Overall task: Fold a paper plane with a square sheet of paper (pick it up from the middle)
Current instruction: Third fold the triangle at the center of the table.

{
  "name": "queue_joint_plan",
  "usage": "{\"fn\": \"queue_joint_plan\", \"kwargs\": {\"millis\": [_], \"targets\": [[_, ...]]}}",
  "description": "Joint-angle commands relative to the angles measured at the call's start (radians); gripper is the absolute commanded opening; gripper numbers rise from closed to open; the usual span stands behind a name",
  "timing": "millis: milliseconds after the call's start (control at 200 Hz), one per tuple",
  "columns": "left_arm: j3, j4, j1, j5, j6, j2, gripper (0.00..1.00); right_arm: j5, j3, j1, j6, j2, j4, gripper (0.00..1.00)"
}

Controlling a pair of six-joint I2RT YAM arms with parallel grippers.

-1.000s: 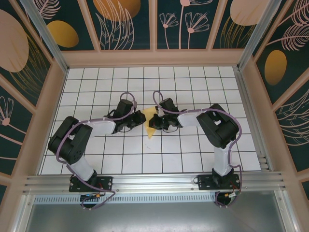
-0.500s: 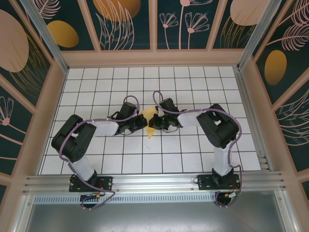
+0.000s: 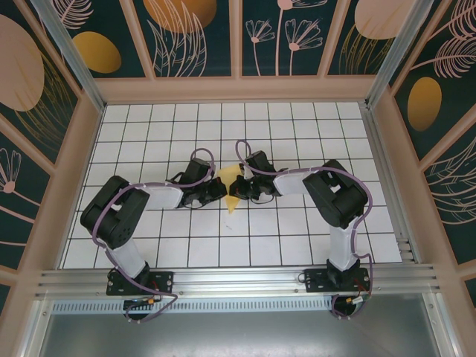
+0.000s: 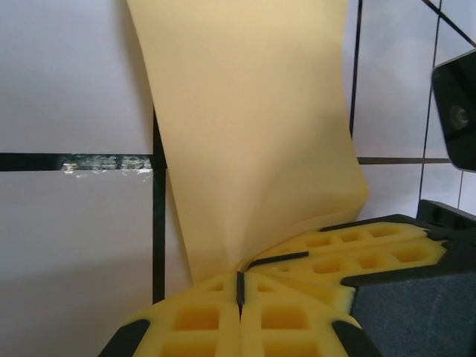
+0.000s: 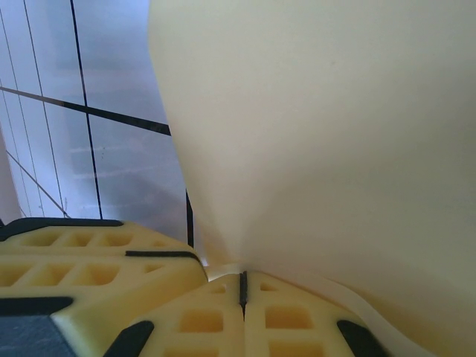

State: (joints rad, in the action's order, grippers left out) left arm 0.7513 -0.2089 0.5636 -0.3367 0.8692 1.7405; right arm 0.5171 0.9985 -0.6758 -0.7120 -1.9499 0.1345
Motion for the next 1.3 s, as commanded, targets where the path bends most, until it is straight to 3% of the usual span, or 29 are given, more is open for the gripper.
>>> {"fn": "queue_joint_plan", "kwargs": {"millis": [0, 250, 445, 670, 1296], "targets": [[-0.003, 0.012, 0.008, 0.012, 0.0, 0.03, 0.0, -0.048, -0.011, 0.002, 0.014, -0.043, -0.054, 0.0], [0.013, 0.076, 0.007, 0.076, -0.006, 0.044, 0.0, -0.034, -0.001, 0.004, 0.026, -0.01, -0.058, 0.0], [0.01, 0.104, 0.009, 0.098, -0.016, 0.044, 0.0, 0.012, 0.0, 0.012, 0.056, 0.098, -0.045, 0.02], [0.004, 0.102, 0.01, 0.103, -0.01, 0.052, 0.0, 0.056, -0.092, -0.013, 0.048, 0.177, -0.026, 0.03], [-0.015, 0.091, 0.013, 0.112, 0.005, 0.044, 0.0, 0.103, -0.129, -0.071, 0.051, 0.093, -0.007, 0.03]]}}
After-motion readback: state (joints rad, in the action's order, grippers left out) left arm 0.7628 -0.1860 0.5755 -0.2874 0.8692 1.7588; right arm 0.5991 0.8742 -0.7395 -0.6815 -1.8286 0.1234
